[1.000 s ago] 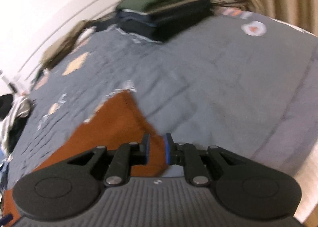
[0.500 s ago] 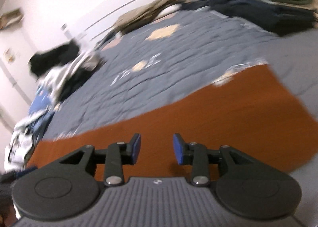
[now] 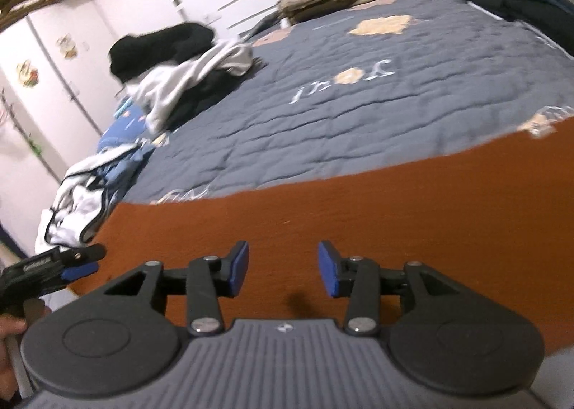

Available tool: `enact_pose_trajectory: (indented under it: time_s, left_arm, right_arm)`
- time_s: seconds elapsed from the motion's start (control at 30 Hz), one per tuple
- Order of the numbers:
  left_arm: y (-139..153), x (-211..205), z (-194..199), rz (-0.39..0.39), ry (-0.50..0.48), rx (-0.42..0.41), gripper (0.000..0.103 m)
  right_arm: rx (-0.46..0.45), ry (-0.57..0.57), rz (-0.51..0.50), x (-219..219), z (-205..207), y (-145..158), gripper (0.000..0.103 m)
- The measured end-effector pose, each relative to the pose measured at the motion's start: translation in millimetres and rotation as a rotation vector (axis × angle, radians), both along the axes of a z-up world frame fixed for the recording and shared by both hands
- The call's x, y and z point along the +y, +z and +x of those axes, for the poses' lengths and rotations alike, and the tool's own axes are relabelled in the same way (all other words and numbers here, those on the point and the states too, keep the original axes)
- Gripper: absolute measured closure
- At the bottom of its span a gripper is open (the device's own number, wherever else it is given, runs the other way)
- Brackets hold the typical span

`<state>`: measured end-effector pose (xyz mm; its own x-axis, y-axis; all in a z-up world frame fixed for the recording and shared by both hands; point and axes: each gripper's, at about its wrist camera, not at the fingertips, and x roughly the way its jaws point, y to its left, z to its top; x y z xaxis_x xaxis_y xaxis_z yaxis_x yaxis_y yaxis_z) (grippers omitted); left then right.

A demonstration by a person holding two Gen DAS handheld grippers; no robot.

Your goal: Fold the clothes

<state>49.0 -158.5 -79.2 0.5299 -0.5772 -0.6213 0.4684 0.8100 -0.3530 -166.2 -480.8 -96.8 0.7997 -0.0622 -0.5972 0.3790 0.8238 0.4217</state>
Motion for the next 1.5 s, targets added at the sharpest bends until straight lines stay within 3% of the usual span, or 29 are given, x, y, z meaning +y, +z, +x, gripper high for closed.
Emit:
enact_pose_trajectory:
  time_s: [0.1,0.17,0.47,0.6,0.97,1.13,1.3,1.5]
  left_arm:
    - [-9.4,12.2,11.7,0.043,0.069,0.020,0.033]
    - [-14.7,26.6,20.2,0.037,0.125,0.056,0.033]
    - [-12.9,89.2,32.2,0.016,0.376,0.074,0.033]
    - [-20.5,113.3,38.7,-0.003,0.487,0.155,0.033]
    - [-20.3,92.8,23.3,-0.030,0.361,0.155,0.033]
    - [-22.1,91.8,26.2,-0.059,0.384,0.155,0.044]
    - [-23.7,93.8,28.1,-0.040,0.429,0.152,0.043]
    - [-22.5,95.9,27.7,-0.040,0.452,0.128,0.043]
  right_arm:
    - [0.009,0.029,0.012,12.4,14.8,-0.7,0.061]
    - [0.010,0.039,0.017,19.9,23.0,0.1,0.061]
    - [0.023,0.110,0.002,44.1,41.5,0.4,0.060]
    - [0.045,0.101,-0.001,44.6,43.7,-3.3,0.060]
    - [0.021,0.124,0.020,52.5,44.8,-0.5,0.060]
    - [-0.040,0.182,0.065,59.8,45.5,5.1,0.060]
    - [-0.114,0.224,0.108,64.5,44.3,14.2,0.060]
    - [-0.135,0.251,0.142,73.2,45.1,16.8,0.060]
